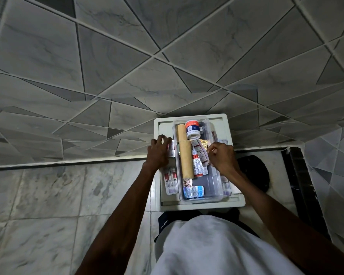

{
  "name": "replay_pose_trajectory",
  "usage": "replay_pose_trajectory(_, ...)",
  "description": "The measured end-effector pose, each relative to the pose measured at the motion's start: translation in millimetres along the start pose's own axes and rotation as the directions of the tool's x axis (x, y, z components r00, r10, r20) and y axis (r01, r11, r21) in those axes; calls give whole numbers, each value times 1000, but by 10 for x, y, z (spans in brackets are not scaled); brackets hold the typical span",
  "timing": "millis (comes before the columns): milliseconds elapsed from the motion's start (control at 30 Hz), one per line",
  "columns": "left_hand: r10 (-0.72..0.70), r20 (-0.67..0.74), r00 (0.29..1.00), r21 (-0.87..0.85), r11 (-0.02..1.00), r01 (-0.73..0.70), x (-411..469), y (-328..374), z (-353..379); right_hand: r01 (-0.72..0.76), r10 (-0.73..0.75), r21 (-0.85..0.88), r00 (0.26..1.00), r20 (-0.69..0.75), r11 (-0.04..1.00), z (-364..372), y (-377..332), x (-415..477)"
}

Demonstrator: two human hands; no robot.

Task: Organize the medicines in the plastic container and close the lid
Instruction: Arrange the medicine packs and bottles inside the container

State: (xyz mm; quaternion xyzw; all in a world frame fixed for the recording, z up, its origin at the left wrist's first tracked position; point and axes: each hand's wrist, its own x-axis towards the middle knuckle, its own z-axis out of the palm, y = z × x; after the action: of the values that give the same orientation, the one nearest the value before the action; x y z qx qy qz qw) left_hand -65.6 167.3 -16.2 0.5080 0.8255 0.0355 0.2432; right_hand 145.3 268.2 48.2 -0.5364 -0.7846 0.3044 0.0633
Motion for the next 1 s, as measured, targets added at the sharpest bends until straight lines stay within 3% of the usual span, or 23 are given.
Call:
replay_pose_trajectory(200, 25, -51, 998, -45, 999, -28, -12, -148, -132, -77, 76, 200, 997, 11, 977, 13, 125, 56)
replay_pose_trajectory(433, -114, -199, 973, -449, 894, 13, -754, 106, -518, -144, 147, 383, 989, 22, 912, -210, 324, -174)
replay_pose_trajectory(567, 122, -126, 985, -207, 967, -146, -1040, 698, -344, -195, 195, 394, 980, 42, 898, -176, 521, -248)
replay_pose_trajectory(700, 175, -112, 978, 61, 984, -169, -953, 1052, 122, -212, 208, 345, 977, 50, 914, -143, 657, -245)
replay_pose_trajectory(1000, 137, -118, 984, 98, 987, -125, -832, 1180, 381, -242, 247, 171, 969, -11, 955, -199, 851, 82)
